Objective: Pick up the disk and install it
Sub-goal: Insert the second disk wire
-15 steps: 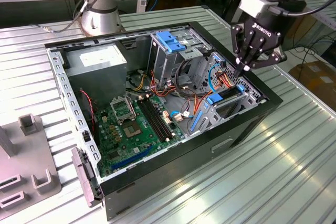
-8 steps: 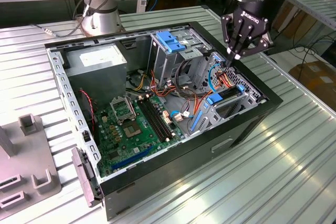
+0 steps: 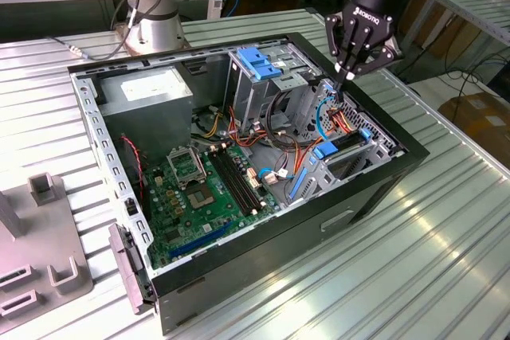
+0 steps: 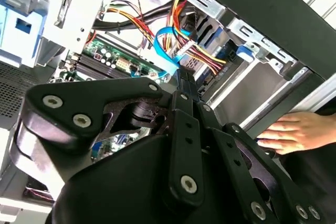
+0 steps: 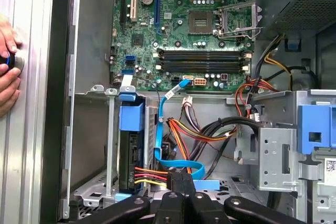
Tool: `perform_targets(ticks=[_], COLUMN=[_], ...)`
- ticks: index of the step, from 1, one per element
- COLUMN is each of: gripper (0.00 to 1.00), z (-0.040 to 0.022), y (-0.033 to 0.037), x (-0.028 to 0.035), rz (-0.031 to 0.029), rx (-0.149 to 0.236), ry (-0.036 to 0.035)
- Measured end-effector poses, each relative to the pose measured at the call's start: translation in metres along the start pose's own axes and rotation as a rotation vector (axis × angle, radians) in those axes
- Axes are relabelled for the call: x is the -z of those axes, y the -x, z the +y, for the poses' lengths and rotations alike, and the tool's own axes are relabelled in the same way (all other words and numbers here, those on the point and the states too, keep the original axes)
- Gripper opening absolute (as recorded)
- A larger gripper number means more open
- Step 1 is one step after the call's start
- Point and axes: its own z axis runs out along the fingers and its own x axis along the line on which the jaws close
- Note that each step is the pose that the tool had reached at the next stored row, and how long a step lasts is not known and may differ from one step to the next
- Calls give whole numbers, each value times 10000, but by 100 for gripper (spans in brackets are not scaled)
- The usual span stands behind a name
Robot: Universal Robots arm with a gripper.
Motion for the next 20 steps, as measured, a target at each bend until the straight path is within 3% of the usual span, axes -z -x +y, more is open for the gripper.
perform_targets(ticks=[2,5,6,8,11,14,18,20], gripper=[11,18,18,19,33,33,33,25], z=[-2,-5,-5,-5,-7,-9,-12,-14], y=[21,30,37,46,77,94,102,106], x=[-3,-24,-28,-37,-52,-75,-129,-156], rz=[13,186,210,223,228,251,353,398], rx=[1,49,80,106,138,146,151,156], ry=[1,-2,-6,-9,-13,-14,-12,-12])
